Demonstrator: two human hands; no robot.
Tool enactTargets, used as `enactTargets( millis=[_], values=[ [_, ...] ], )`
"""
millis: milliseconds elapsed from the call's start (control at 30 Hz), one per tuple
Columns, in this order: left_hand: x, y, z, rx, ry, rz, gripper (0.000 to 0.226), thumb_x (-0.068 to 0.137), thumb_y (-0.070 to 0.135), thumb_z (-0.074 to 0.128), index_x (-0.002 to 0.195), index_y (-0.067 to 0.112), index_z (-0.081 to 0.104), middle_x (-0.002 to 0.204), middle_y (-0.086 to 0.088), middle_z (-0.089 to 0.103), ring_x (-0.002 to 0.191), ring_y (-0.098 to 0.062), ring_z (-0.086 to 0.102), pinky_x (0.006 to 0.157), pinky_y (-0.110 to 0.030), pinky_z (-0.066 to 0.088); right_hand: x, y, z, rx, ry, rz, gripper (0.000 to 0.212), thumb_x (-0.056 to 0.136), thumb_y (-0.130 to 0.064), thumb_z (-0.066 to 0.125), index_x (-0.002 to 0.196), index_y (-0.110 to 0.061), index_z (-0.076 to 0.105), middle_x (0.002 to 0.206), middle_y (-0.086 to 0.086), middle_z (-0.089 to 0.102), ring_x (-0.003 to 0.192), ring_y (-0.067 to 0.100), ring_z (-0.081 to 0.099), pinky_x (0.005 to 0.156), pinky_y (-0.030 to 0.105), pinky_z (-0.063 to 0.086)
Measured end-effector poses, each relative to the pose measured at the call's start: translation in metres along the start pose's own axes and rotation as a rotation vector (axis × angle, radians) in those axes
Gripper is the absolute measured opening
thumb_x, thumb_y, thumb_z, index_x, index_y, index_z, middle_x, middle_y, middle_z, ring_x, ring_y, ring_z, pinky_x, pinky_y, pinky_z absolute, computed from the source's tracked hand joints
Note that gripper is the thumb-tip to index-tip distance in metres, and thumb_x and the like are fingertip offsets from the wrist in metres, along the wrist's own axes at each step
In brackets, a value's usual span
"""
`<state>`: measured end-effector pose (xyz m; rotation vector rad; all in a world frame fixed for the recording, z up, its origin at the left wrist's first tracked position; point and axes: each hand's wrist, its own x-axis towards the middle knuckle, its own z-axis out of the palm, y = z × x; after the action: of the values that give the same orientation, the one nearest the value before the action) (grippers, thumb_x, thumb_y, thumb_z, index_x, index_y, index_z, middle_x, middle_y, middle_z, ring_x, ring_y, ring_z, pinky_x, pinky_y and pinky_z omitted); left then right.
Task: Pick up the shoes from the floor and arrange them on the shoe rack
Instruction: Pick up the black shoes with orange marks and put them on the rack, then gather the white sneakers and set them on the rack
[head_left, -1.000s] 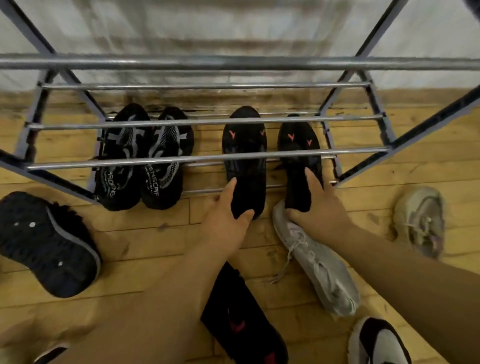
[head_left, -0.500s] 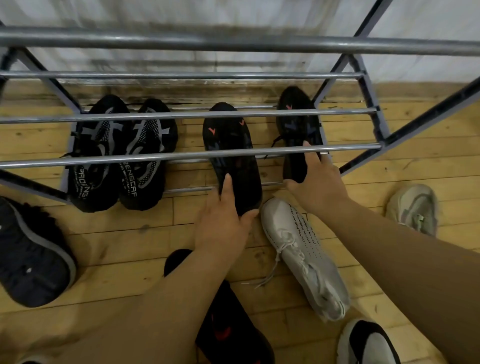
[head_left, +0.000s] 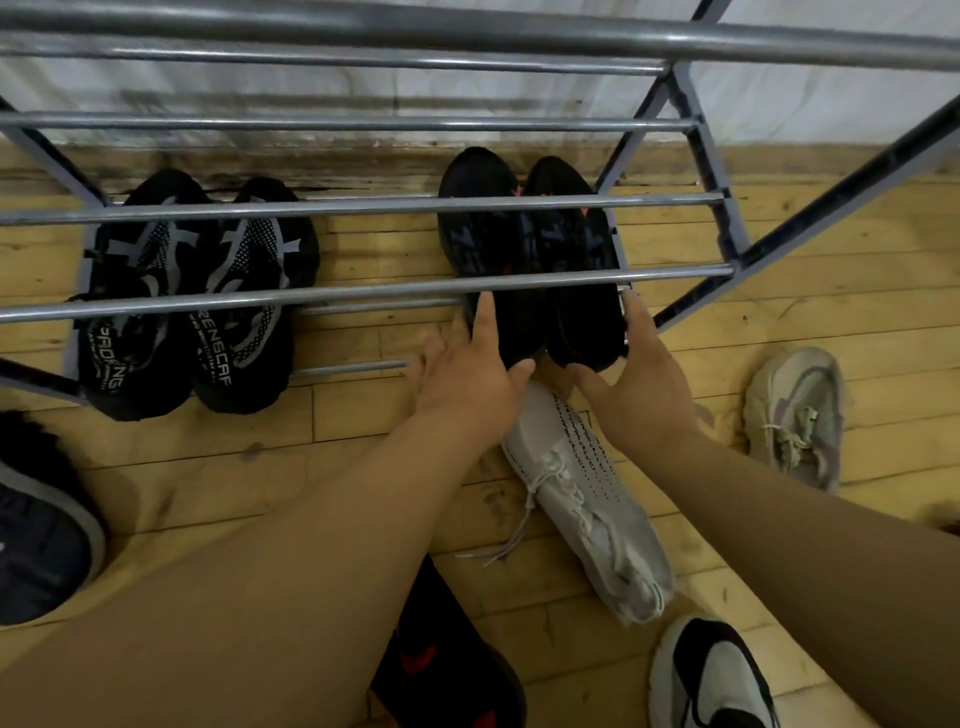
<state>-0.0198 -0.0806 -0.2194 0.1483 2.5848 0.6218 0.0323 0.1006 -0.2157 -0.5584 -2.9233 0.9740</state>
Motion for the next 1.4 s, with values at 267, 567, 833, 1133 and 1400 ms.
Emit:
enactTargets(
  millis=[267, 567, 833, 1133, 1400],
  values=[
    [-0.05, -0.04, 0.015, -0.112, 0.151, 0.064, 0.082, 0.099, 0.051, 0.046, 0.16, 0.037, -0.009, 0.159, -0.007, 0.031, 0.149, -0.029, 0.023, 0.123, -0.05, 0.019, -0.107, 0.027, 0.006, -0.285, -0.473, 0.042, 0.11, 0.077, -0.072, 0.066, 0.16, -0.04, 0.001, 0.162, -0.003, 0.02, 0.145, 0.025, 0.028, 0.115, 0.048, 0.036],
    [-0.143, -0.1, -0.004, 0.114, -0.05, 0.1, 0.091, 0.093, 0.06, 0.052, 0.158, 0.043, -0.01, 0.163, -0.004, 0.021, 0.149, -0.026, 0.02, 0.122, -0.045, 0.021, -0.096, -0.019, -0.034, -0.588, -0.787, -0.231, 0.109, 0.075, -0.045, 0.068, 0.16, -0.038, -0.001, 0.149, 0.001, 0.042, 0.121, 0.027, 0.049, 0.095, 0.043, 0.049],
    [-0.224, -0.102, -0.191, 0.45, -0.252, 0.279, 0.112, 0.076, 0.082, 0.06, 0.156, 0.05, -0.012, 0.17, 0.006, -0.006, 0.156, -0.029, 0.007, 0.123, -0.052, 0.021, -0.12, -0.191, -0.113, -0.587, -0.735, -0.651, 0.107, 0.08, -0.038, 0.075, 0.161, -0.04, 0.006, 0.138, -0.011, 0.05, 0.098, 0.006, 0.046, 0.07, 0.019, 0.04],
    [-0.402, -0.16, -0.382, 0.412, 0.242, 0.073, 0.117, 0.068, 0.067, 0.081, 0.16, 0.027, 0.022, 0.15, 0.001, 0.034, 0.135, -0.022, 0.043, 0.113, -0.038, 0.037, -0.211, -0.396, -0.124, -0.155, -0.513, -0.961, 0.105, 0.078, -0.044, 0.079, 0.155, -0.059, 0.009, 0.131, -0.014, 0.058, 0.09, 0.005, 0.06, 0.077, 0.028, 0.05],
    [-0.512, -0.244, -0.394, 0.21, 0.549, -0.078, 0.107, 0.076, 0.064, 0.075, 0.161, 0.025, 0.023, 0.159, 0.004, 0.026, 0.139, -0.018, 0.038, 0.117, -0.037, 0.036, -0.259, -0.509, -0.089, -0.306, -0.534, -1.032, 0.115, 0.074, -0.05, 0.083, 0.159, -0.048, 0.006, 0.13, -0.002, 0.064, 0.102, 0.021, 0.063, 0.089, 0.035, 0.051]
  ],
)
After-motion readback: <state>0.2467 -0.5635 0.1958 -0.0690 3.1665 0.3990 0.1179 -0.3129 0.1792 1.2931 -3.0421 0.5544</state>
